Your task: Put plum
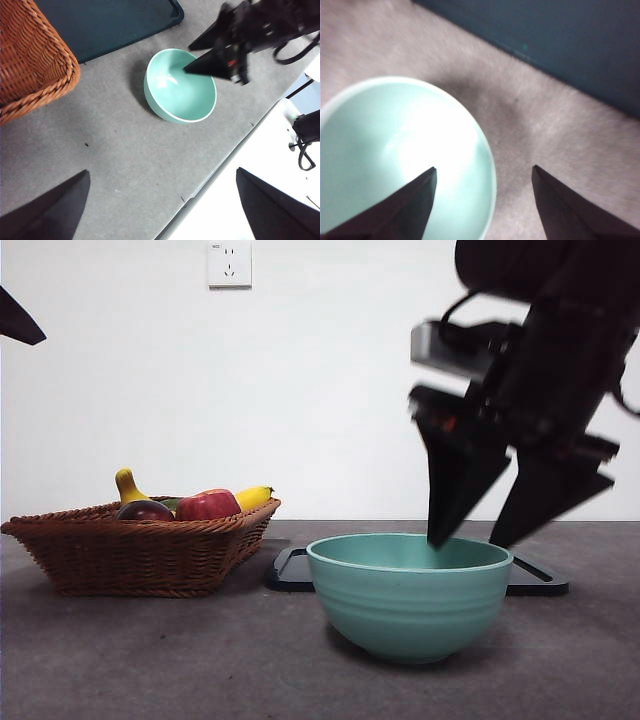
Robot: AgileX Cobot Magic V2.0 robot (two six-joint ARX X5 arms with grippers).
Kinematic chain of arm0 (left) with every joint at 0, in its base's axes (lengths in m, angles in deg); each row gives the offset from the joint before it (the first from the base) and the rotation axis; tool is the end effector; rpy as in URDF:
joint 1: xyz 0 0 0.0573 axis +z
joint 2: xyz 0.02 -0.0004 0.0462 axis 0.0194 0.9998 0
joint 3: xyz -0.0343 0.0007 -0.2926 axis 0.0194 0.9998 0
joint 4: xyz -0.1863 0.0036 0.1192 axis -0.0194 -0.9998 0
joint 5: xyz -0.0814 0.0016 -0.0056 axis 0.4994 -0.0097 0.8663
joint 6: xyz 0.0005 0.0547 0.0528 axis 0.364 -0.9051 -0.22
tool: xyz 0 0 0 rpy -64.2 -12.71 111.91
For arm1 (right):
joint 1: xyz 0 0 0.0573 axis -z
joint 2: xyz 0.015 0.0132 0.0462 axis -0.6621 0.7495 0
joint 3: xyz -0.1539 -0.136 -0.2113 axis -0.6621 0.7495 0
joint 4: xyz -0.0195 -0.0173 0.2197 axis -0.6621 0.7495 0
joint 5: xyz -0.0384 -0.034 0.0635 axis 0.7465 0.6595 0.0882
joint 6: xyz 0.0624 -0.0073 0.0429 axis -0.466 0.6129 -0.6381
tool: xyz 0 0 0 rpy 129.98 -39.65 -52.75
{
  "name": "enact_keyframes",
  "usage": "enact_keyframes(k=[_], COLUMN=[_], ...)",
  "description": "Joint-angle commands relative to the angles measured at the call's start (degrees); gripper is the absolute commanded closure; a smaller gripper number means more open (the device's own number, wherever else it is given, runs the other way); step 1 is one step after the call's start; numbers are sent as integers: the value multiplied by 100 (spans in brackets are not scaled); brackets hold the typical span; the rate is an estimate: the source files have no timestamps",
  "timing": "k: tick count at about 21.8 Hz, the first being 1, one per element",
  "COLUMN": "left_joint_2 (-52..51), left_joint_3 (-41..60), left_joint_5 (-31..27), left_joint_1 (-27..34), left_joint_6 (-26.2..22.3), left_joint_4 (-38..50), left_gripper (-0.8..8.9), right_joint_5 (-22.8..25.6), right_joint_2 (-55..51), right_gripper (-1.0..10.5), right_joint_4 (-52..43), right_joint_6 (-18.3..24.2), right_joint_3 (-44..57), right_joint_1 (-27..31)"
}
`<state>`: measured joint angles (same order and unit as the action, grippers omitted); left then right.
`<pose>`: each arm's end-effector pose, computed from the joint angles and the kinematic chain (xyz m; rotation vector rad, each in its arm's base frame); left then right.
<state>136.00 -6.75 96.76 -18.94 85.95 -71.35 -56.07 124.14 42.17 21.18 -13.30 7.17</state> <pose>0.1081 -0.0747 0.3149 -0.0646 0.8881 -0.8807 0.1974 0.1419 0.2294 -0.0649 1.0588 0.5281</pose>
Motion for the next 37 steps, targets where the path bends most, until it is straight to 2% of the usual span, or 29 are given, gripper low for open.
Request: enact_keyframes(k=[1, 7, 14, 28, 31, 36, 37], left_joint_2=[48, 48, 48, 48, 48, 48, 48], left_joint_3=[-55, -55, -55, -55, -55, -55, -55], left_joint_5=[17, 15, 17, 17, 17, 15, 15], left_joint_1=[-28, -28, -28, -28, -28, -28, -28], left_joint_6=[-96, -96, -94, -94, -96, -96, -94], left_joint_4=[28, 24, 22, 17, 20, 20, 20], left_gripper=[354, 354, 354, 361, 509, 774, 810], right_joint_5=[20, -238, -1373, -1359, -1359, -1357, -1357], right_joint_2=[-334, -1628, -2872, -3123, -3123, -3123, -3123], right_gripper=[640, 640, 640, 641, 665, 919, 940], right_joint_4=[160, 1010, 2430, 2559, 2562, 2570, 2570], right_joint_6=[-37, 70, 76, 114, 114, 133, 170], right_joint_3=[-315, -612, -621, -621, -621, -621, -621], right_joint_1=[-39, -44, -46, -46, -46, -46, -46])
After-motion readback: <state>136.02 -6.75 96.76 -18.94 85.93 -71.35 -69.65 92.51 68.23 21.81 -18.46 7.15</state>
